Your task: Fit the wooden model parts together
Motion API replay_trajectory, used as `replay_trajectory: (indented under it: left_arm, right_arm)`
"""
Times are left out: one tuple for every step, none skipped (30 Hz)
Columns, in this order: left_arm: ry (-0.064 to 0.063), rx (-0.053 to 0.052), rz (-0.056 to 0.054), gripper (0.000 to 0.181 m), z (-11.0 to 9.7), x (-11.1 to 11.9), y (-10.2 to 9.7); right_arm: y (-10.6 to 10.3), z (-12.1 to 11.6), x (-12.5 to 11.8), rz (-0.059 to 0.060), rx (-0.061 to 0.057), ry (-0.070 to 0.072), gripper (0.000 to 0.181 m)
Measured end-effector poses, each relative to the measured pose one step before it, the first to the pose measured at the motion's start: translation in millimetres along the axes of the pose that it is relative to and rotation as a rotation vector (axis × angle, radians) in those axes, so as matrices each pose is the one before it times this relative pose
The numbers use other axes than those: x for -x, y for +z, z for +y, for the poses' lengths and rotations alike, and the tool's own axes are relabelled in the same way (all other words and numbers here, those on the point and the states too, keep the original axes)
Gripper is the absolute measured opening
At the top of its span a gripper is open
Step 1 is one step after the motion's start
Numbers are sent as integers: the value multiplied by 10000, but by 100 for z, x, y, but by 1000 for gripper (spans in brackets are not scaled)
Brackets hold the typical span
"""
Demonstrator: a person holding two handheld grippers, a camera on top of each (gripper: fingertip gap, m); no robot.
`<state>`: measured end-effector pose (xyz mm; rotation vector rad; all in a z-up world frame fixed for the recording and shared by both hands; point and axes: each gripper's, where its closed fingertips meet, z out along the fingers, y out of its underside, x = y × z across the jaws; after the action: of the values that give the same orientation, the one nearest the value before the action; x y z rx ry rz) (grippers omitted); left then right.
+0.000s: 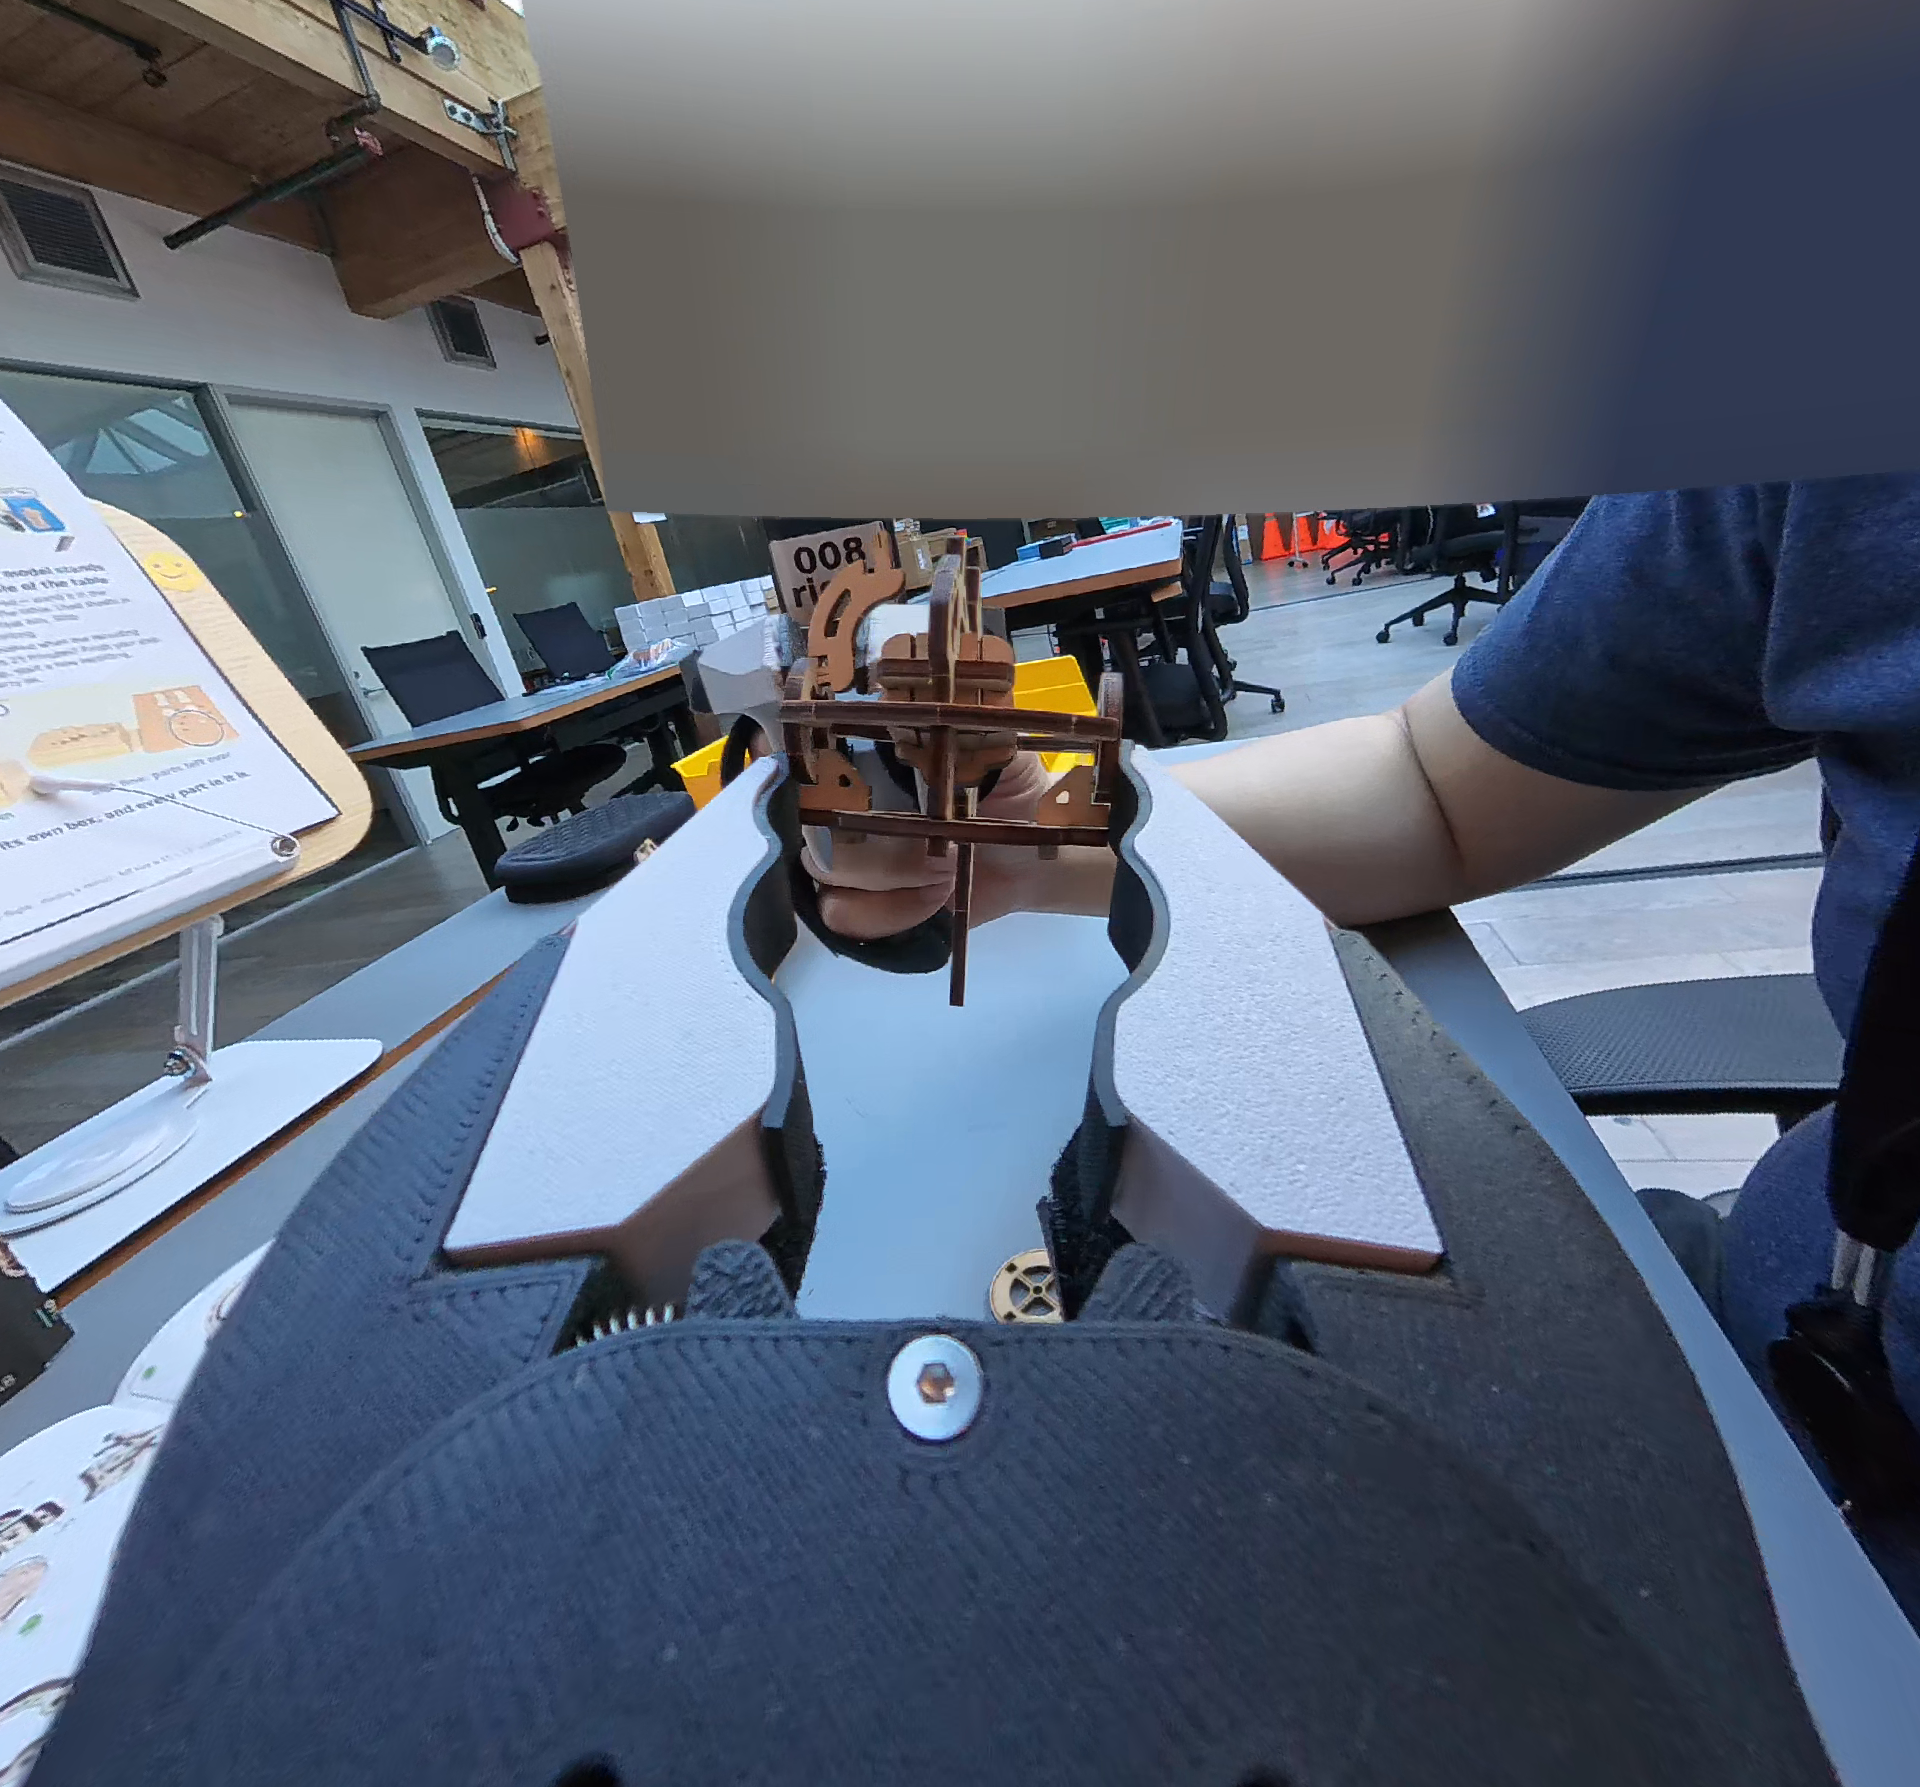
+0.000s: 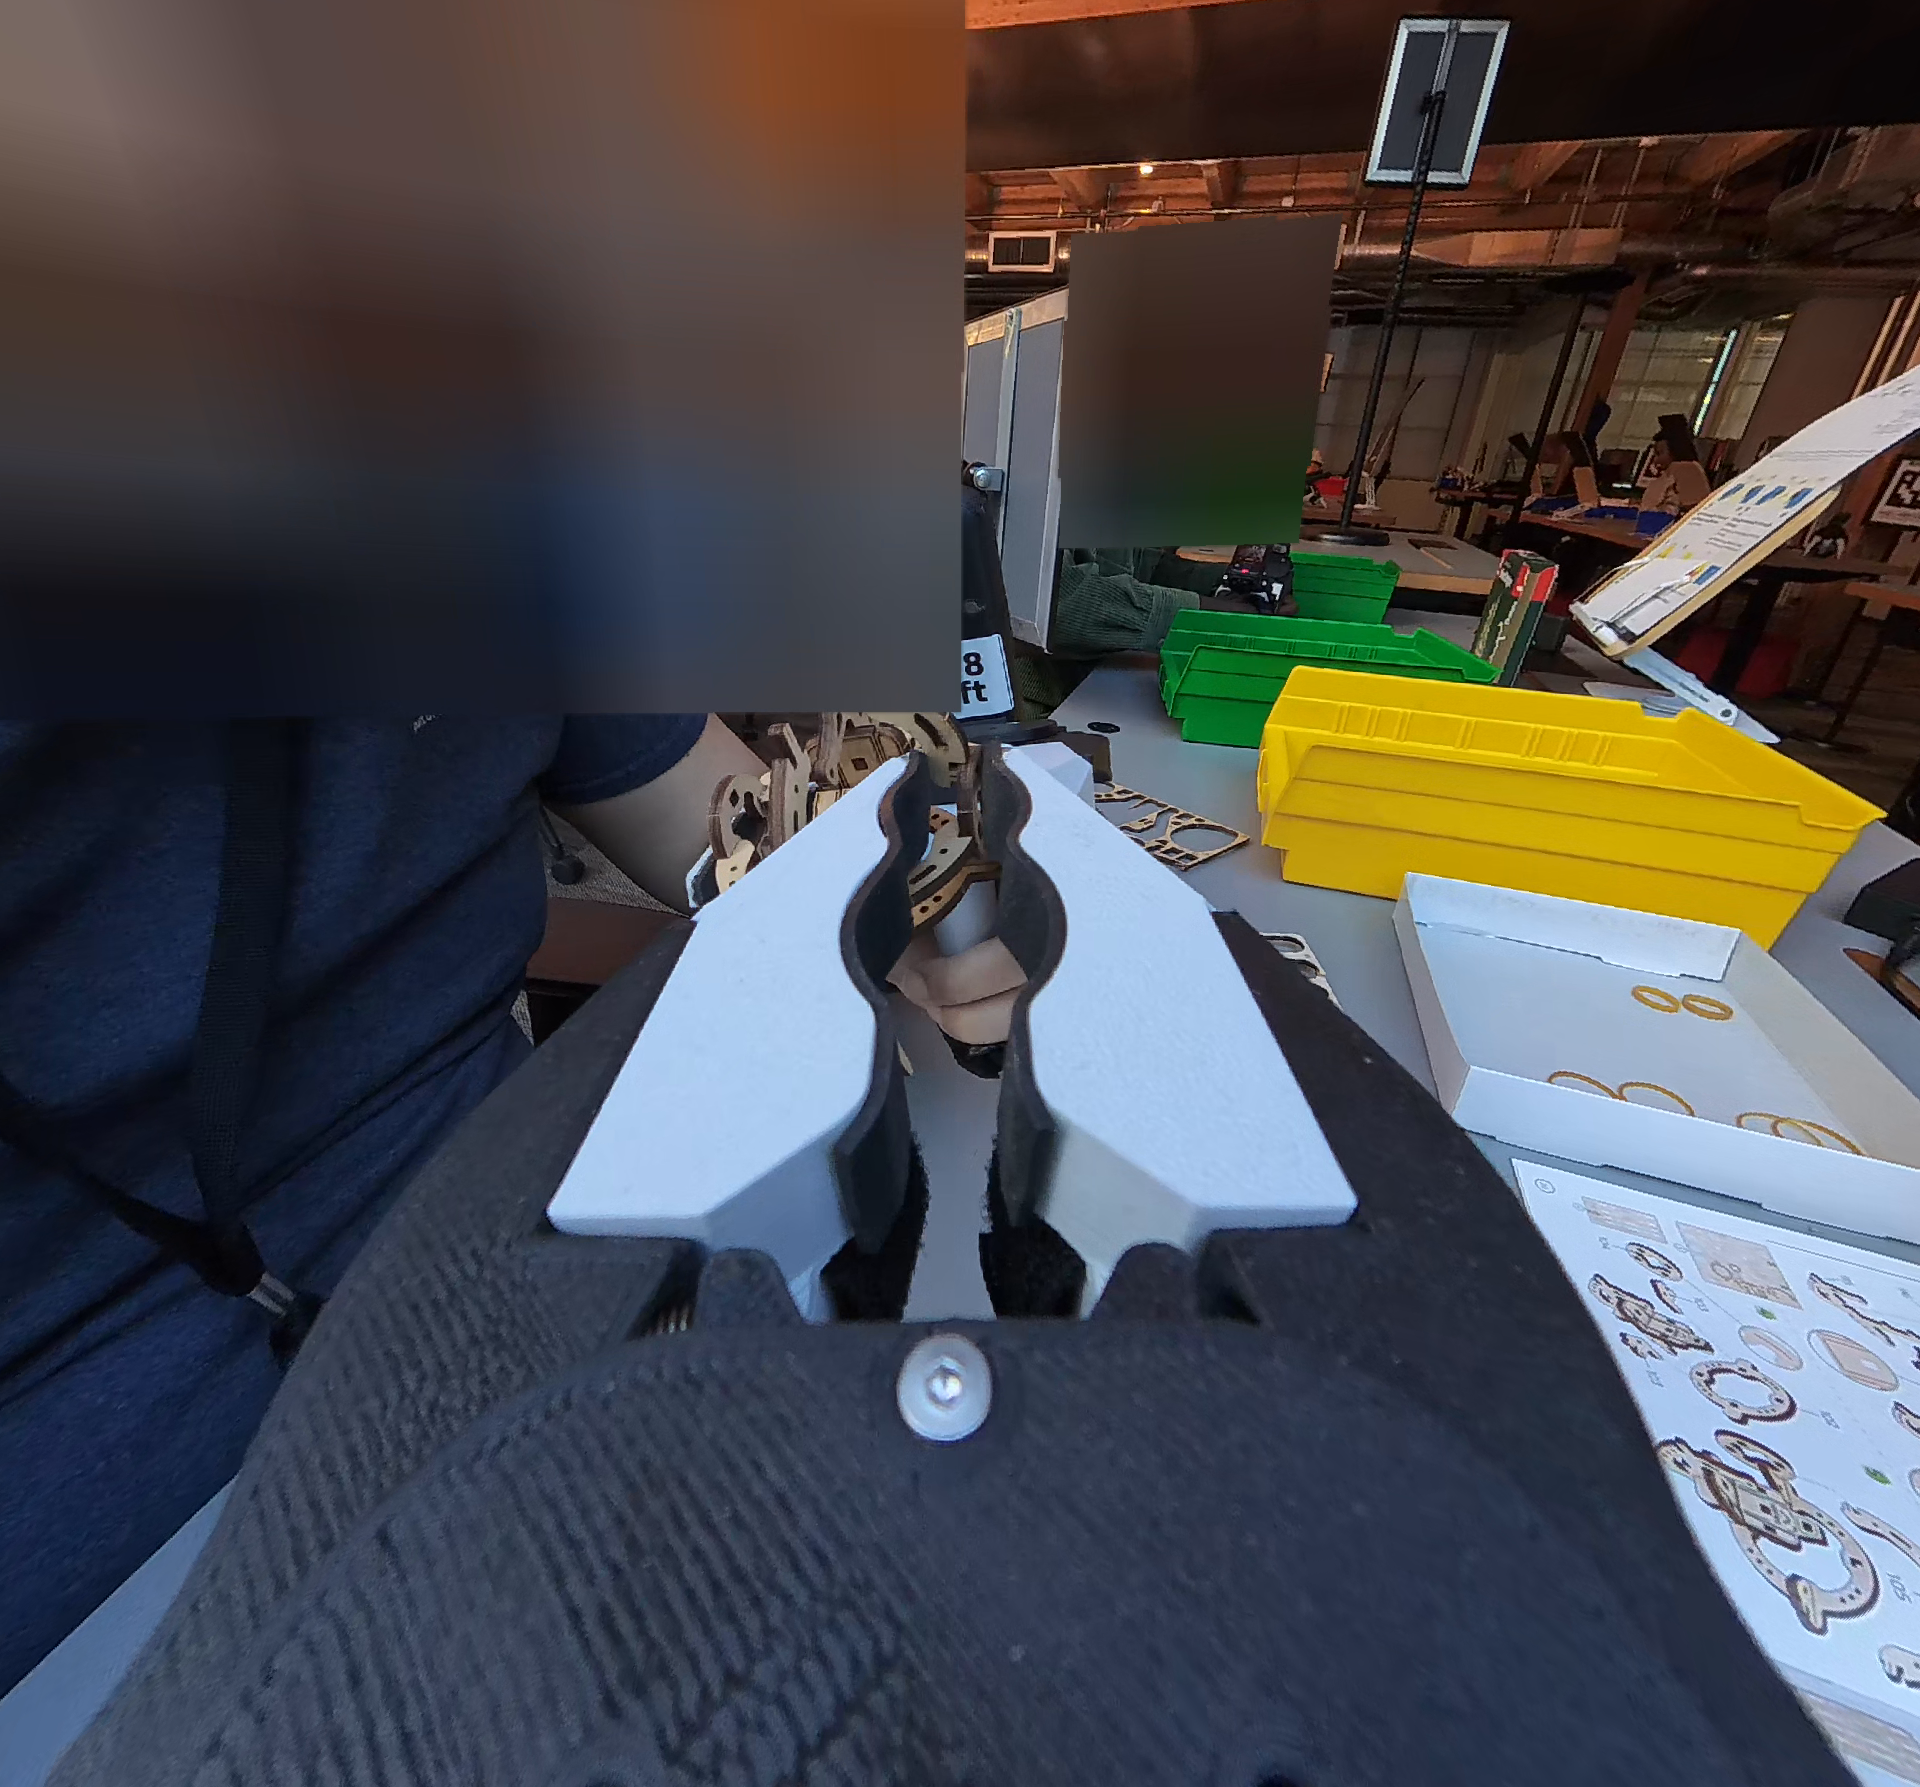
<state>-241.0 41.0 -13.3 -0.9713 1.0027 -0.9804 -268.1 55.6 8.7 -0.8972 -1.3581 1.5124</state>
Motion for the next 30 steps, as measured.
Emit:
replay_trajectory:
  left_arm:
    - [-24, -15, -2, 58, 1, 3, 0]
    - [47, -8, -25, 58, -3, 14, 1]
    - [79, 14, -44, 58, 30, 7, 2]
    - [54, 21, -32, 58, 20, 17, 12]
    - [12, 11, -12, 58, 5, 15, 2]
    - [-9, 5, 9, 58, 11, -12, 8]
    - [-16, 10, 7, 58, 10, -12, 6]
    - [-5, 13, -4, 58, 22, -3, 10]
    - [8, 10, -16, 58, 15, -1, 28]
    - [26, 2, -11, 58, 8, -2, 9]
    - [37, -1, 0, 58, -6, -35, -4]
    - [37, -1, -2, 58, -3, -26, 8]
    - [53, 4, -19, 58, -13, -17, 1]
    - [53, 17, -35, 58, 20, 7, 10]
    - [29, 16, -24, 58, 16, 23, -8]
    - [-1, 16, -14, 58, 15, 30, -7]
    - [-3, 20, -26, 58, 36, 50, -1]
    - [-12, 8, -2, 58, 17, 13, -1]
    - [-36, 12, 8, 58, -2, -4, 15]
    - [-40, 18, -2, 58, 23, 22, 22]
    - [-43, 17, 4, 58, 27, 1, 8]
    - [-59, 14, 15, 58, 29, -7, 14]
    - [-84, 13, 18, 58, 24, 17, 7]
    - [-91, 7, 16, 58, 5, 17, 13]
    - [-63, -7, 8, 58, -1, 25, 14]
    - [-30, -11, -8, 58, 13, 24, 12]
    - [-22, -15, -25, 58, 4, 47, 3]
    - [-29, -8, -45, 58, 29, 73, 16]
    - [-36, -7, -45, 58, 27, 100, 15]
    - [-34, -28, 4, 58, -12, 19, 7]
  right_arm:
    - [5, 4, -10, 5, 9, 2, 8]
    - [18, -8, 4, 6, 1, -49, 8]
    - [-7, 14, 3, 19, 19, -60, 8]
    - [-1, 16, -4, 40, 28, -69, 8]
    - [-5, -6, -16, 55, 10, -123, 8]
    - [-1, 10, -1, 40, 20, -95, 8]
    - [-19, 28, 15, 11, 31, -45, 8]
    - [-30, 16, -10, 7, 28, -34, 8]
    - [-16, -6, -5, 26, 2, -67, 8]
    - [-8, 10, 24, -17, 7, 14, 8]
    - [1, -6, 32, -41, -1, 55, 8]
    - [8, -13, 42, -36, -18, 45, 8]
    - [5, -22, 40, -42, -25, 57, 8]
    - [-7, 2, -17, 14, -12, 9, 8]
    - [13, -1, -15, 29, -5, -50, 8]
    - [-1, 24, -47, 51, 28, -76, 7]
    - [-1, 35, -61, 92, 42, -146, 7]
    - [4, 15, -14, 29, 35, -67, 7]
    - [-33, 10, -14, 1, 23, -23, 7]
    - [-30, 16, -28, 28, 3, -59, 7]
    - [-30, 32, -18, 14, 6, -42, 7]
    - [-29, 39, -12, 5, 16, -33, 7]
    - [-31, 24, -36, 26, 28, -33, 7]
    - [-26, 15, -32, 29, 9, -43, 7]
    - [-19, 12, -29, -7, 18, 35, 8]
    - [-14, 17, -25, 1, 24, 16, 8]
    - [-3, 10, -35, 8, 4, 10, 8]
    - [-11, 25, -84, 34, 11, 50, 8]
    - [-10, 16, -111, 56, 0, 37, 8]
    - [10, -26, 1, 0, -35, 51, 8]
